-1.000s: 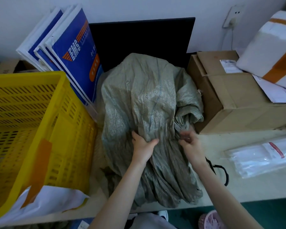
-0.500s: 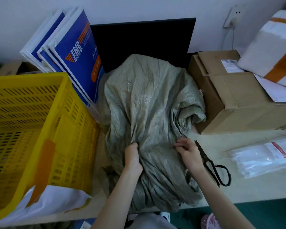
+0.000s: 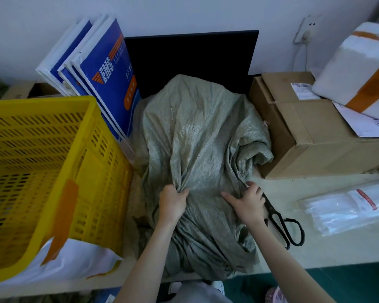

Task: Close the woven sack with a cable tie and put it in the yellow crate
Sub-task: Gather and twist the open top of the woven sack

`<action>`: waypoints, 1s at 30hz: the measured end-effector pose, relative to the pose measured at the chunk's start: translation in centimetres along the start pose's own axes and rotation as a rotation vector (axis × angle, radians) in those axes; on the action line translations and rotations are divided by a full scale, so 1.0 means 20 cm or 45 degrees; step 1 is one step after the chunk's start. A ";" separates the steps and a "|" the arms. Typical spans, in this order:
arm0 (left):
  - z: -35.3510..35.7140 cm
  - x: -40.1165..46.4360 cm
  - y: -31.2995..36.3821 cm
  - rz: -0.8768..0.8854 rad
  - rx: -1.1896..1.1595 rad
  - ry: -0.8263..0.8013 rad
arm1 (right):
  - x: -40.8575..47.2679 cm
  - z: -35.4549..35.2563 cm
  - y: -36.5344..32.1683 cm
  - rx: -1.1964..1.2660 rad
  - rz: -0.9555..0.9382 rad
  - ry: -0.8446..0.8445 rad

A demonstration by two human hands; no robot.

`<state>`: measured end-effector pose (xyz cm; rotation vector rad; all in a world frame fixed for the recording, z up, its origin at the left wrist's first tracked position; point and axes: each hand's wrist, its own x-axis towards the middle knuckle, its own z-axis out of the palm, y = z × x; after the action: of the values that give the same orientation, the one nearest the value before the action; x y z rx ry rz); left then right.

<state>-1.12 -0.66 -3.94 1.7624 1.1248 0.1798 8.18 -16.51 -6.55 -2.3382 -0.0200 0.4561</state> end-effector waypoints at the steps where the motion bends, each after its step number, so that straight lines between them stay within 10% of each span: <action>1: -0.01 0.01 -0.01 0.024 0.011 0.012 | 0.01 0.01 -0.01 -0.015 0.029 -0.044; 14: -0.03 -0.02 0.02 -0.009 0.459 0.023 | 0.01 0.04 -0.06 0.431 0.093 -0.257; 22: -0.02 0.01 0.03 -0.218 -0.480 -0.008 | 0.00 0.07 -0.12 0.961 0.338 -0.211; 30: -0.02 0.02 0.02 -0.419 -0.775 -0.040 | -0.02 0.02 -0.16 1.275 0.581 -0.591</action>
<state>-0.87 -0.08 -3.65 1.0279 1.1669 0.2601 7.96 -14.05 -4.53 -1.2091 0.4286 0.9583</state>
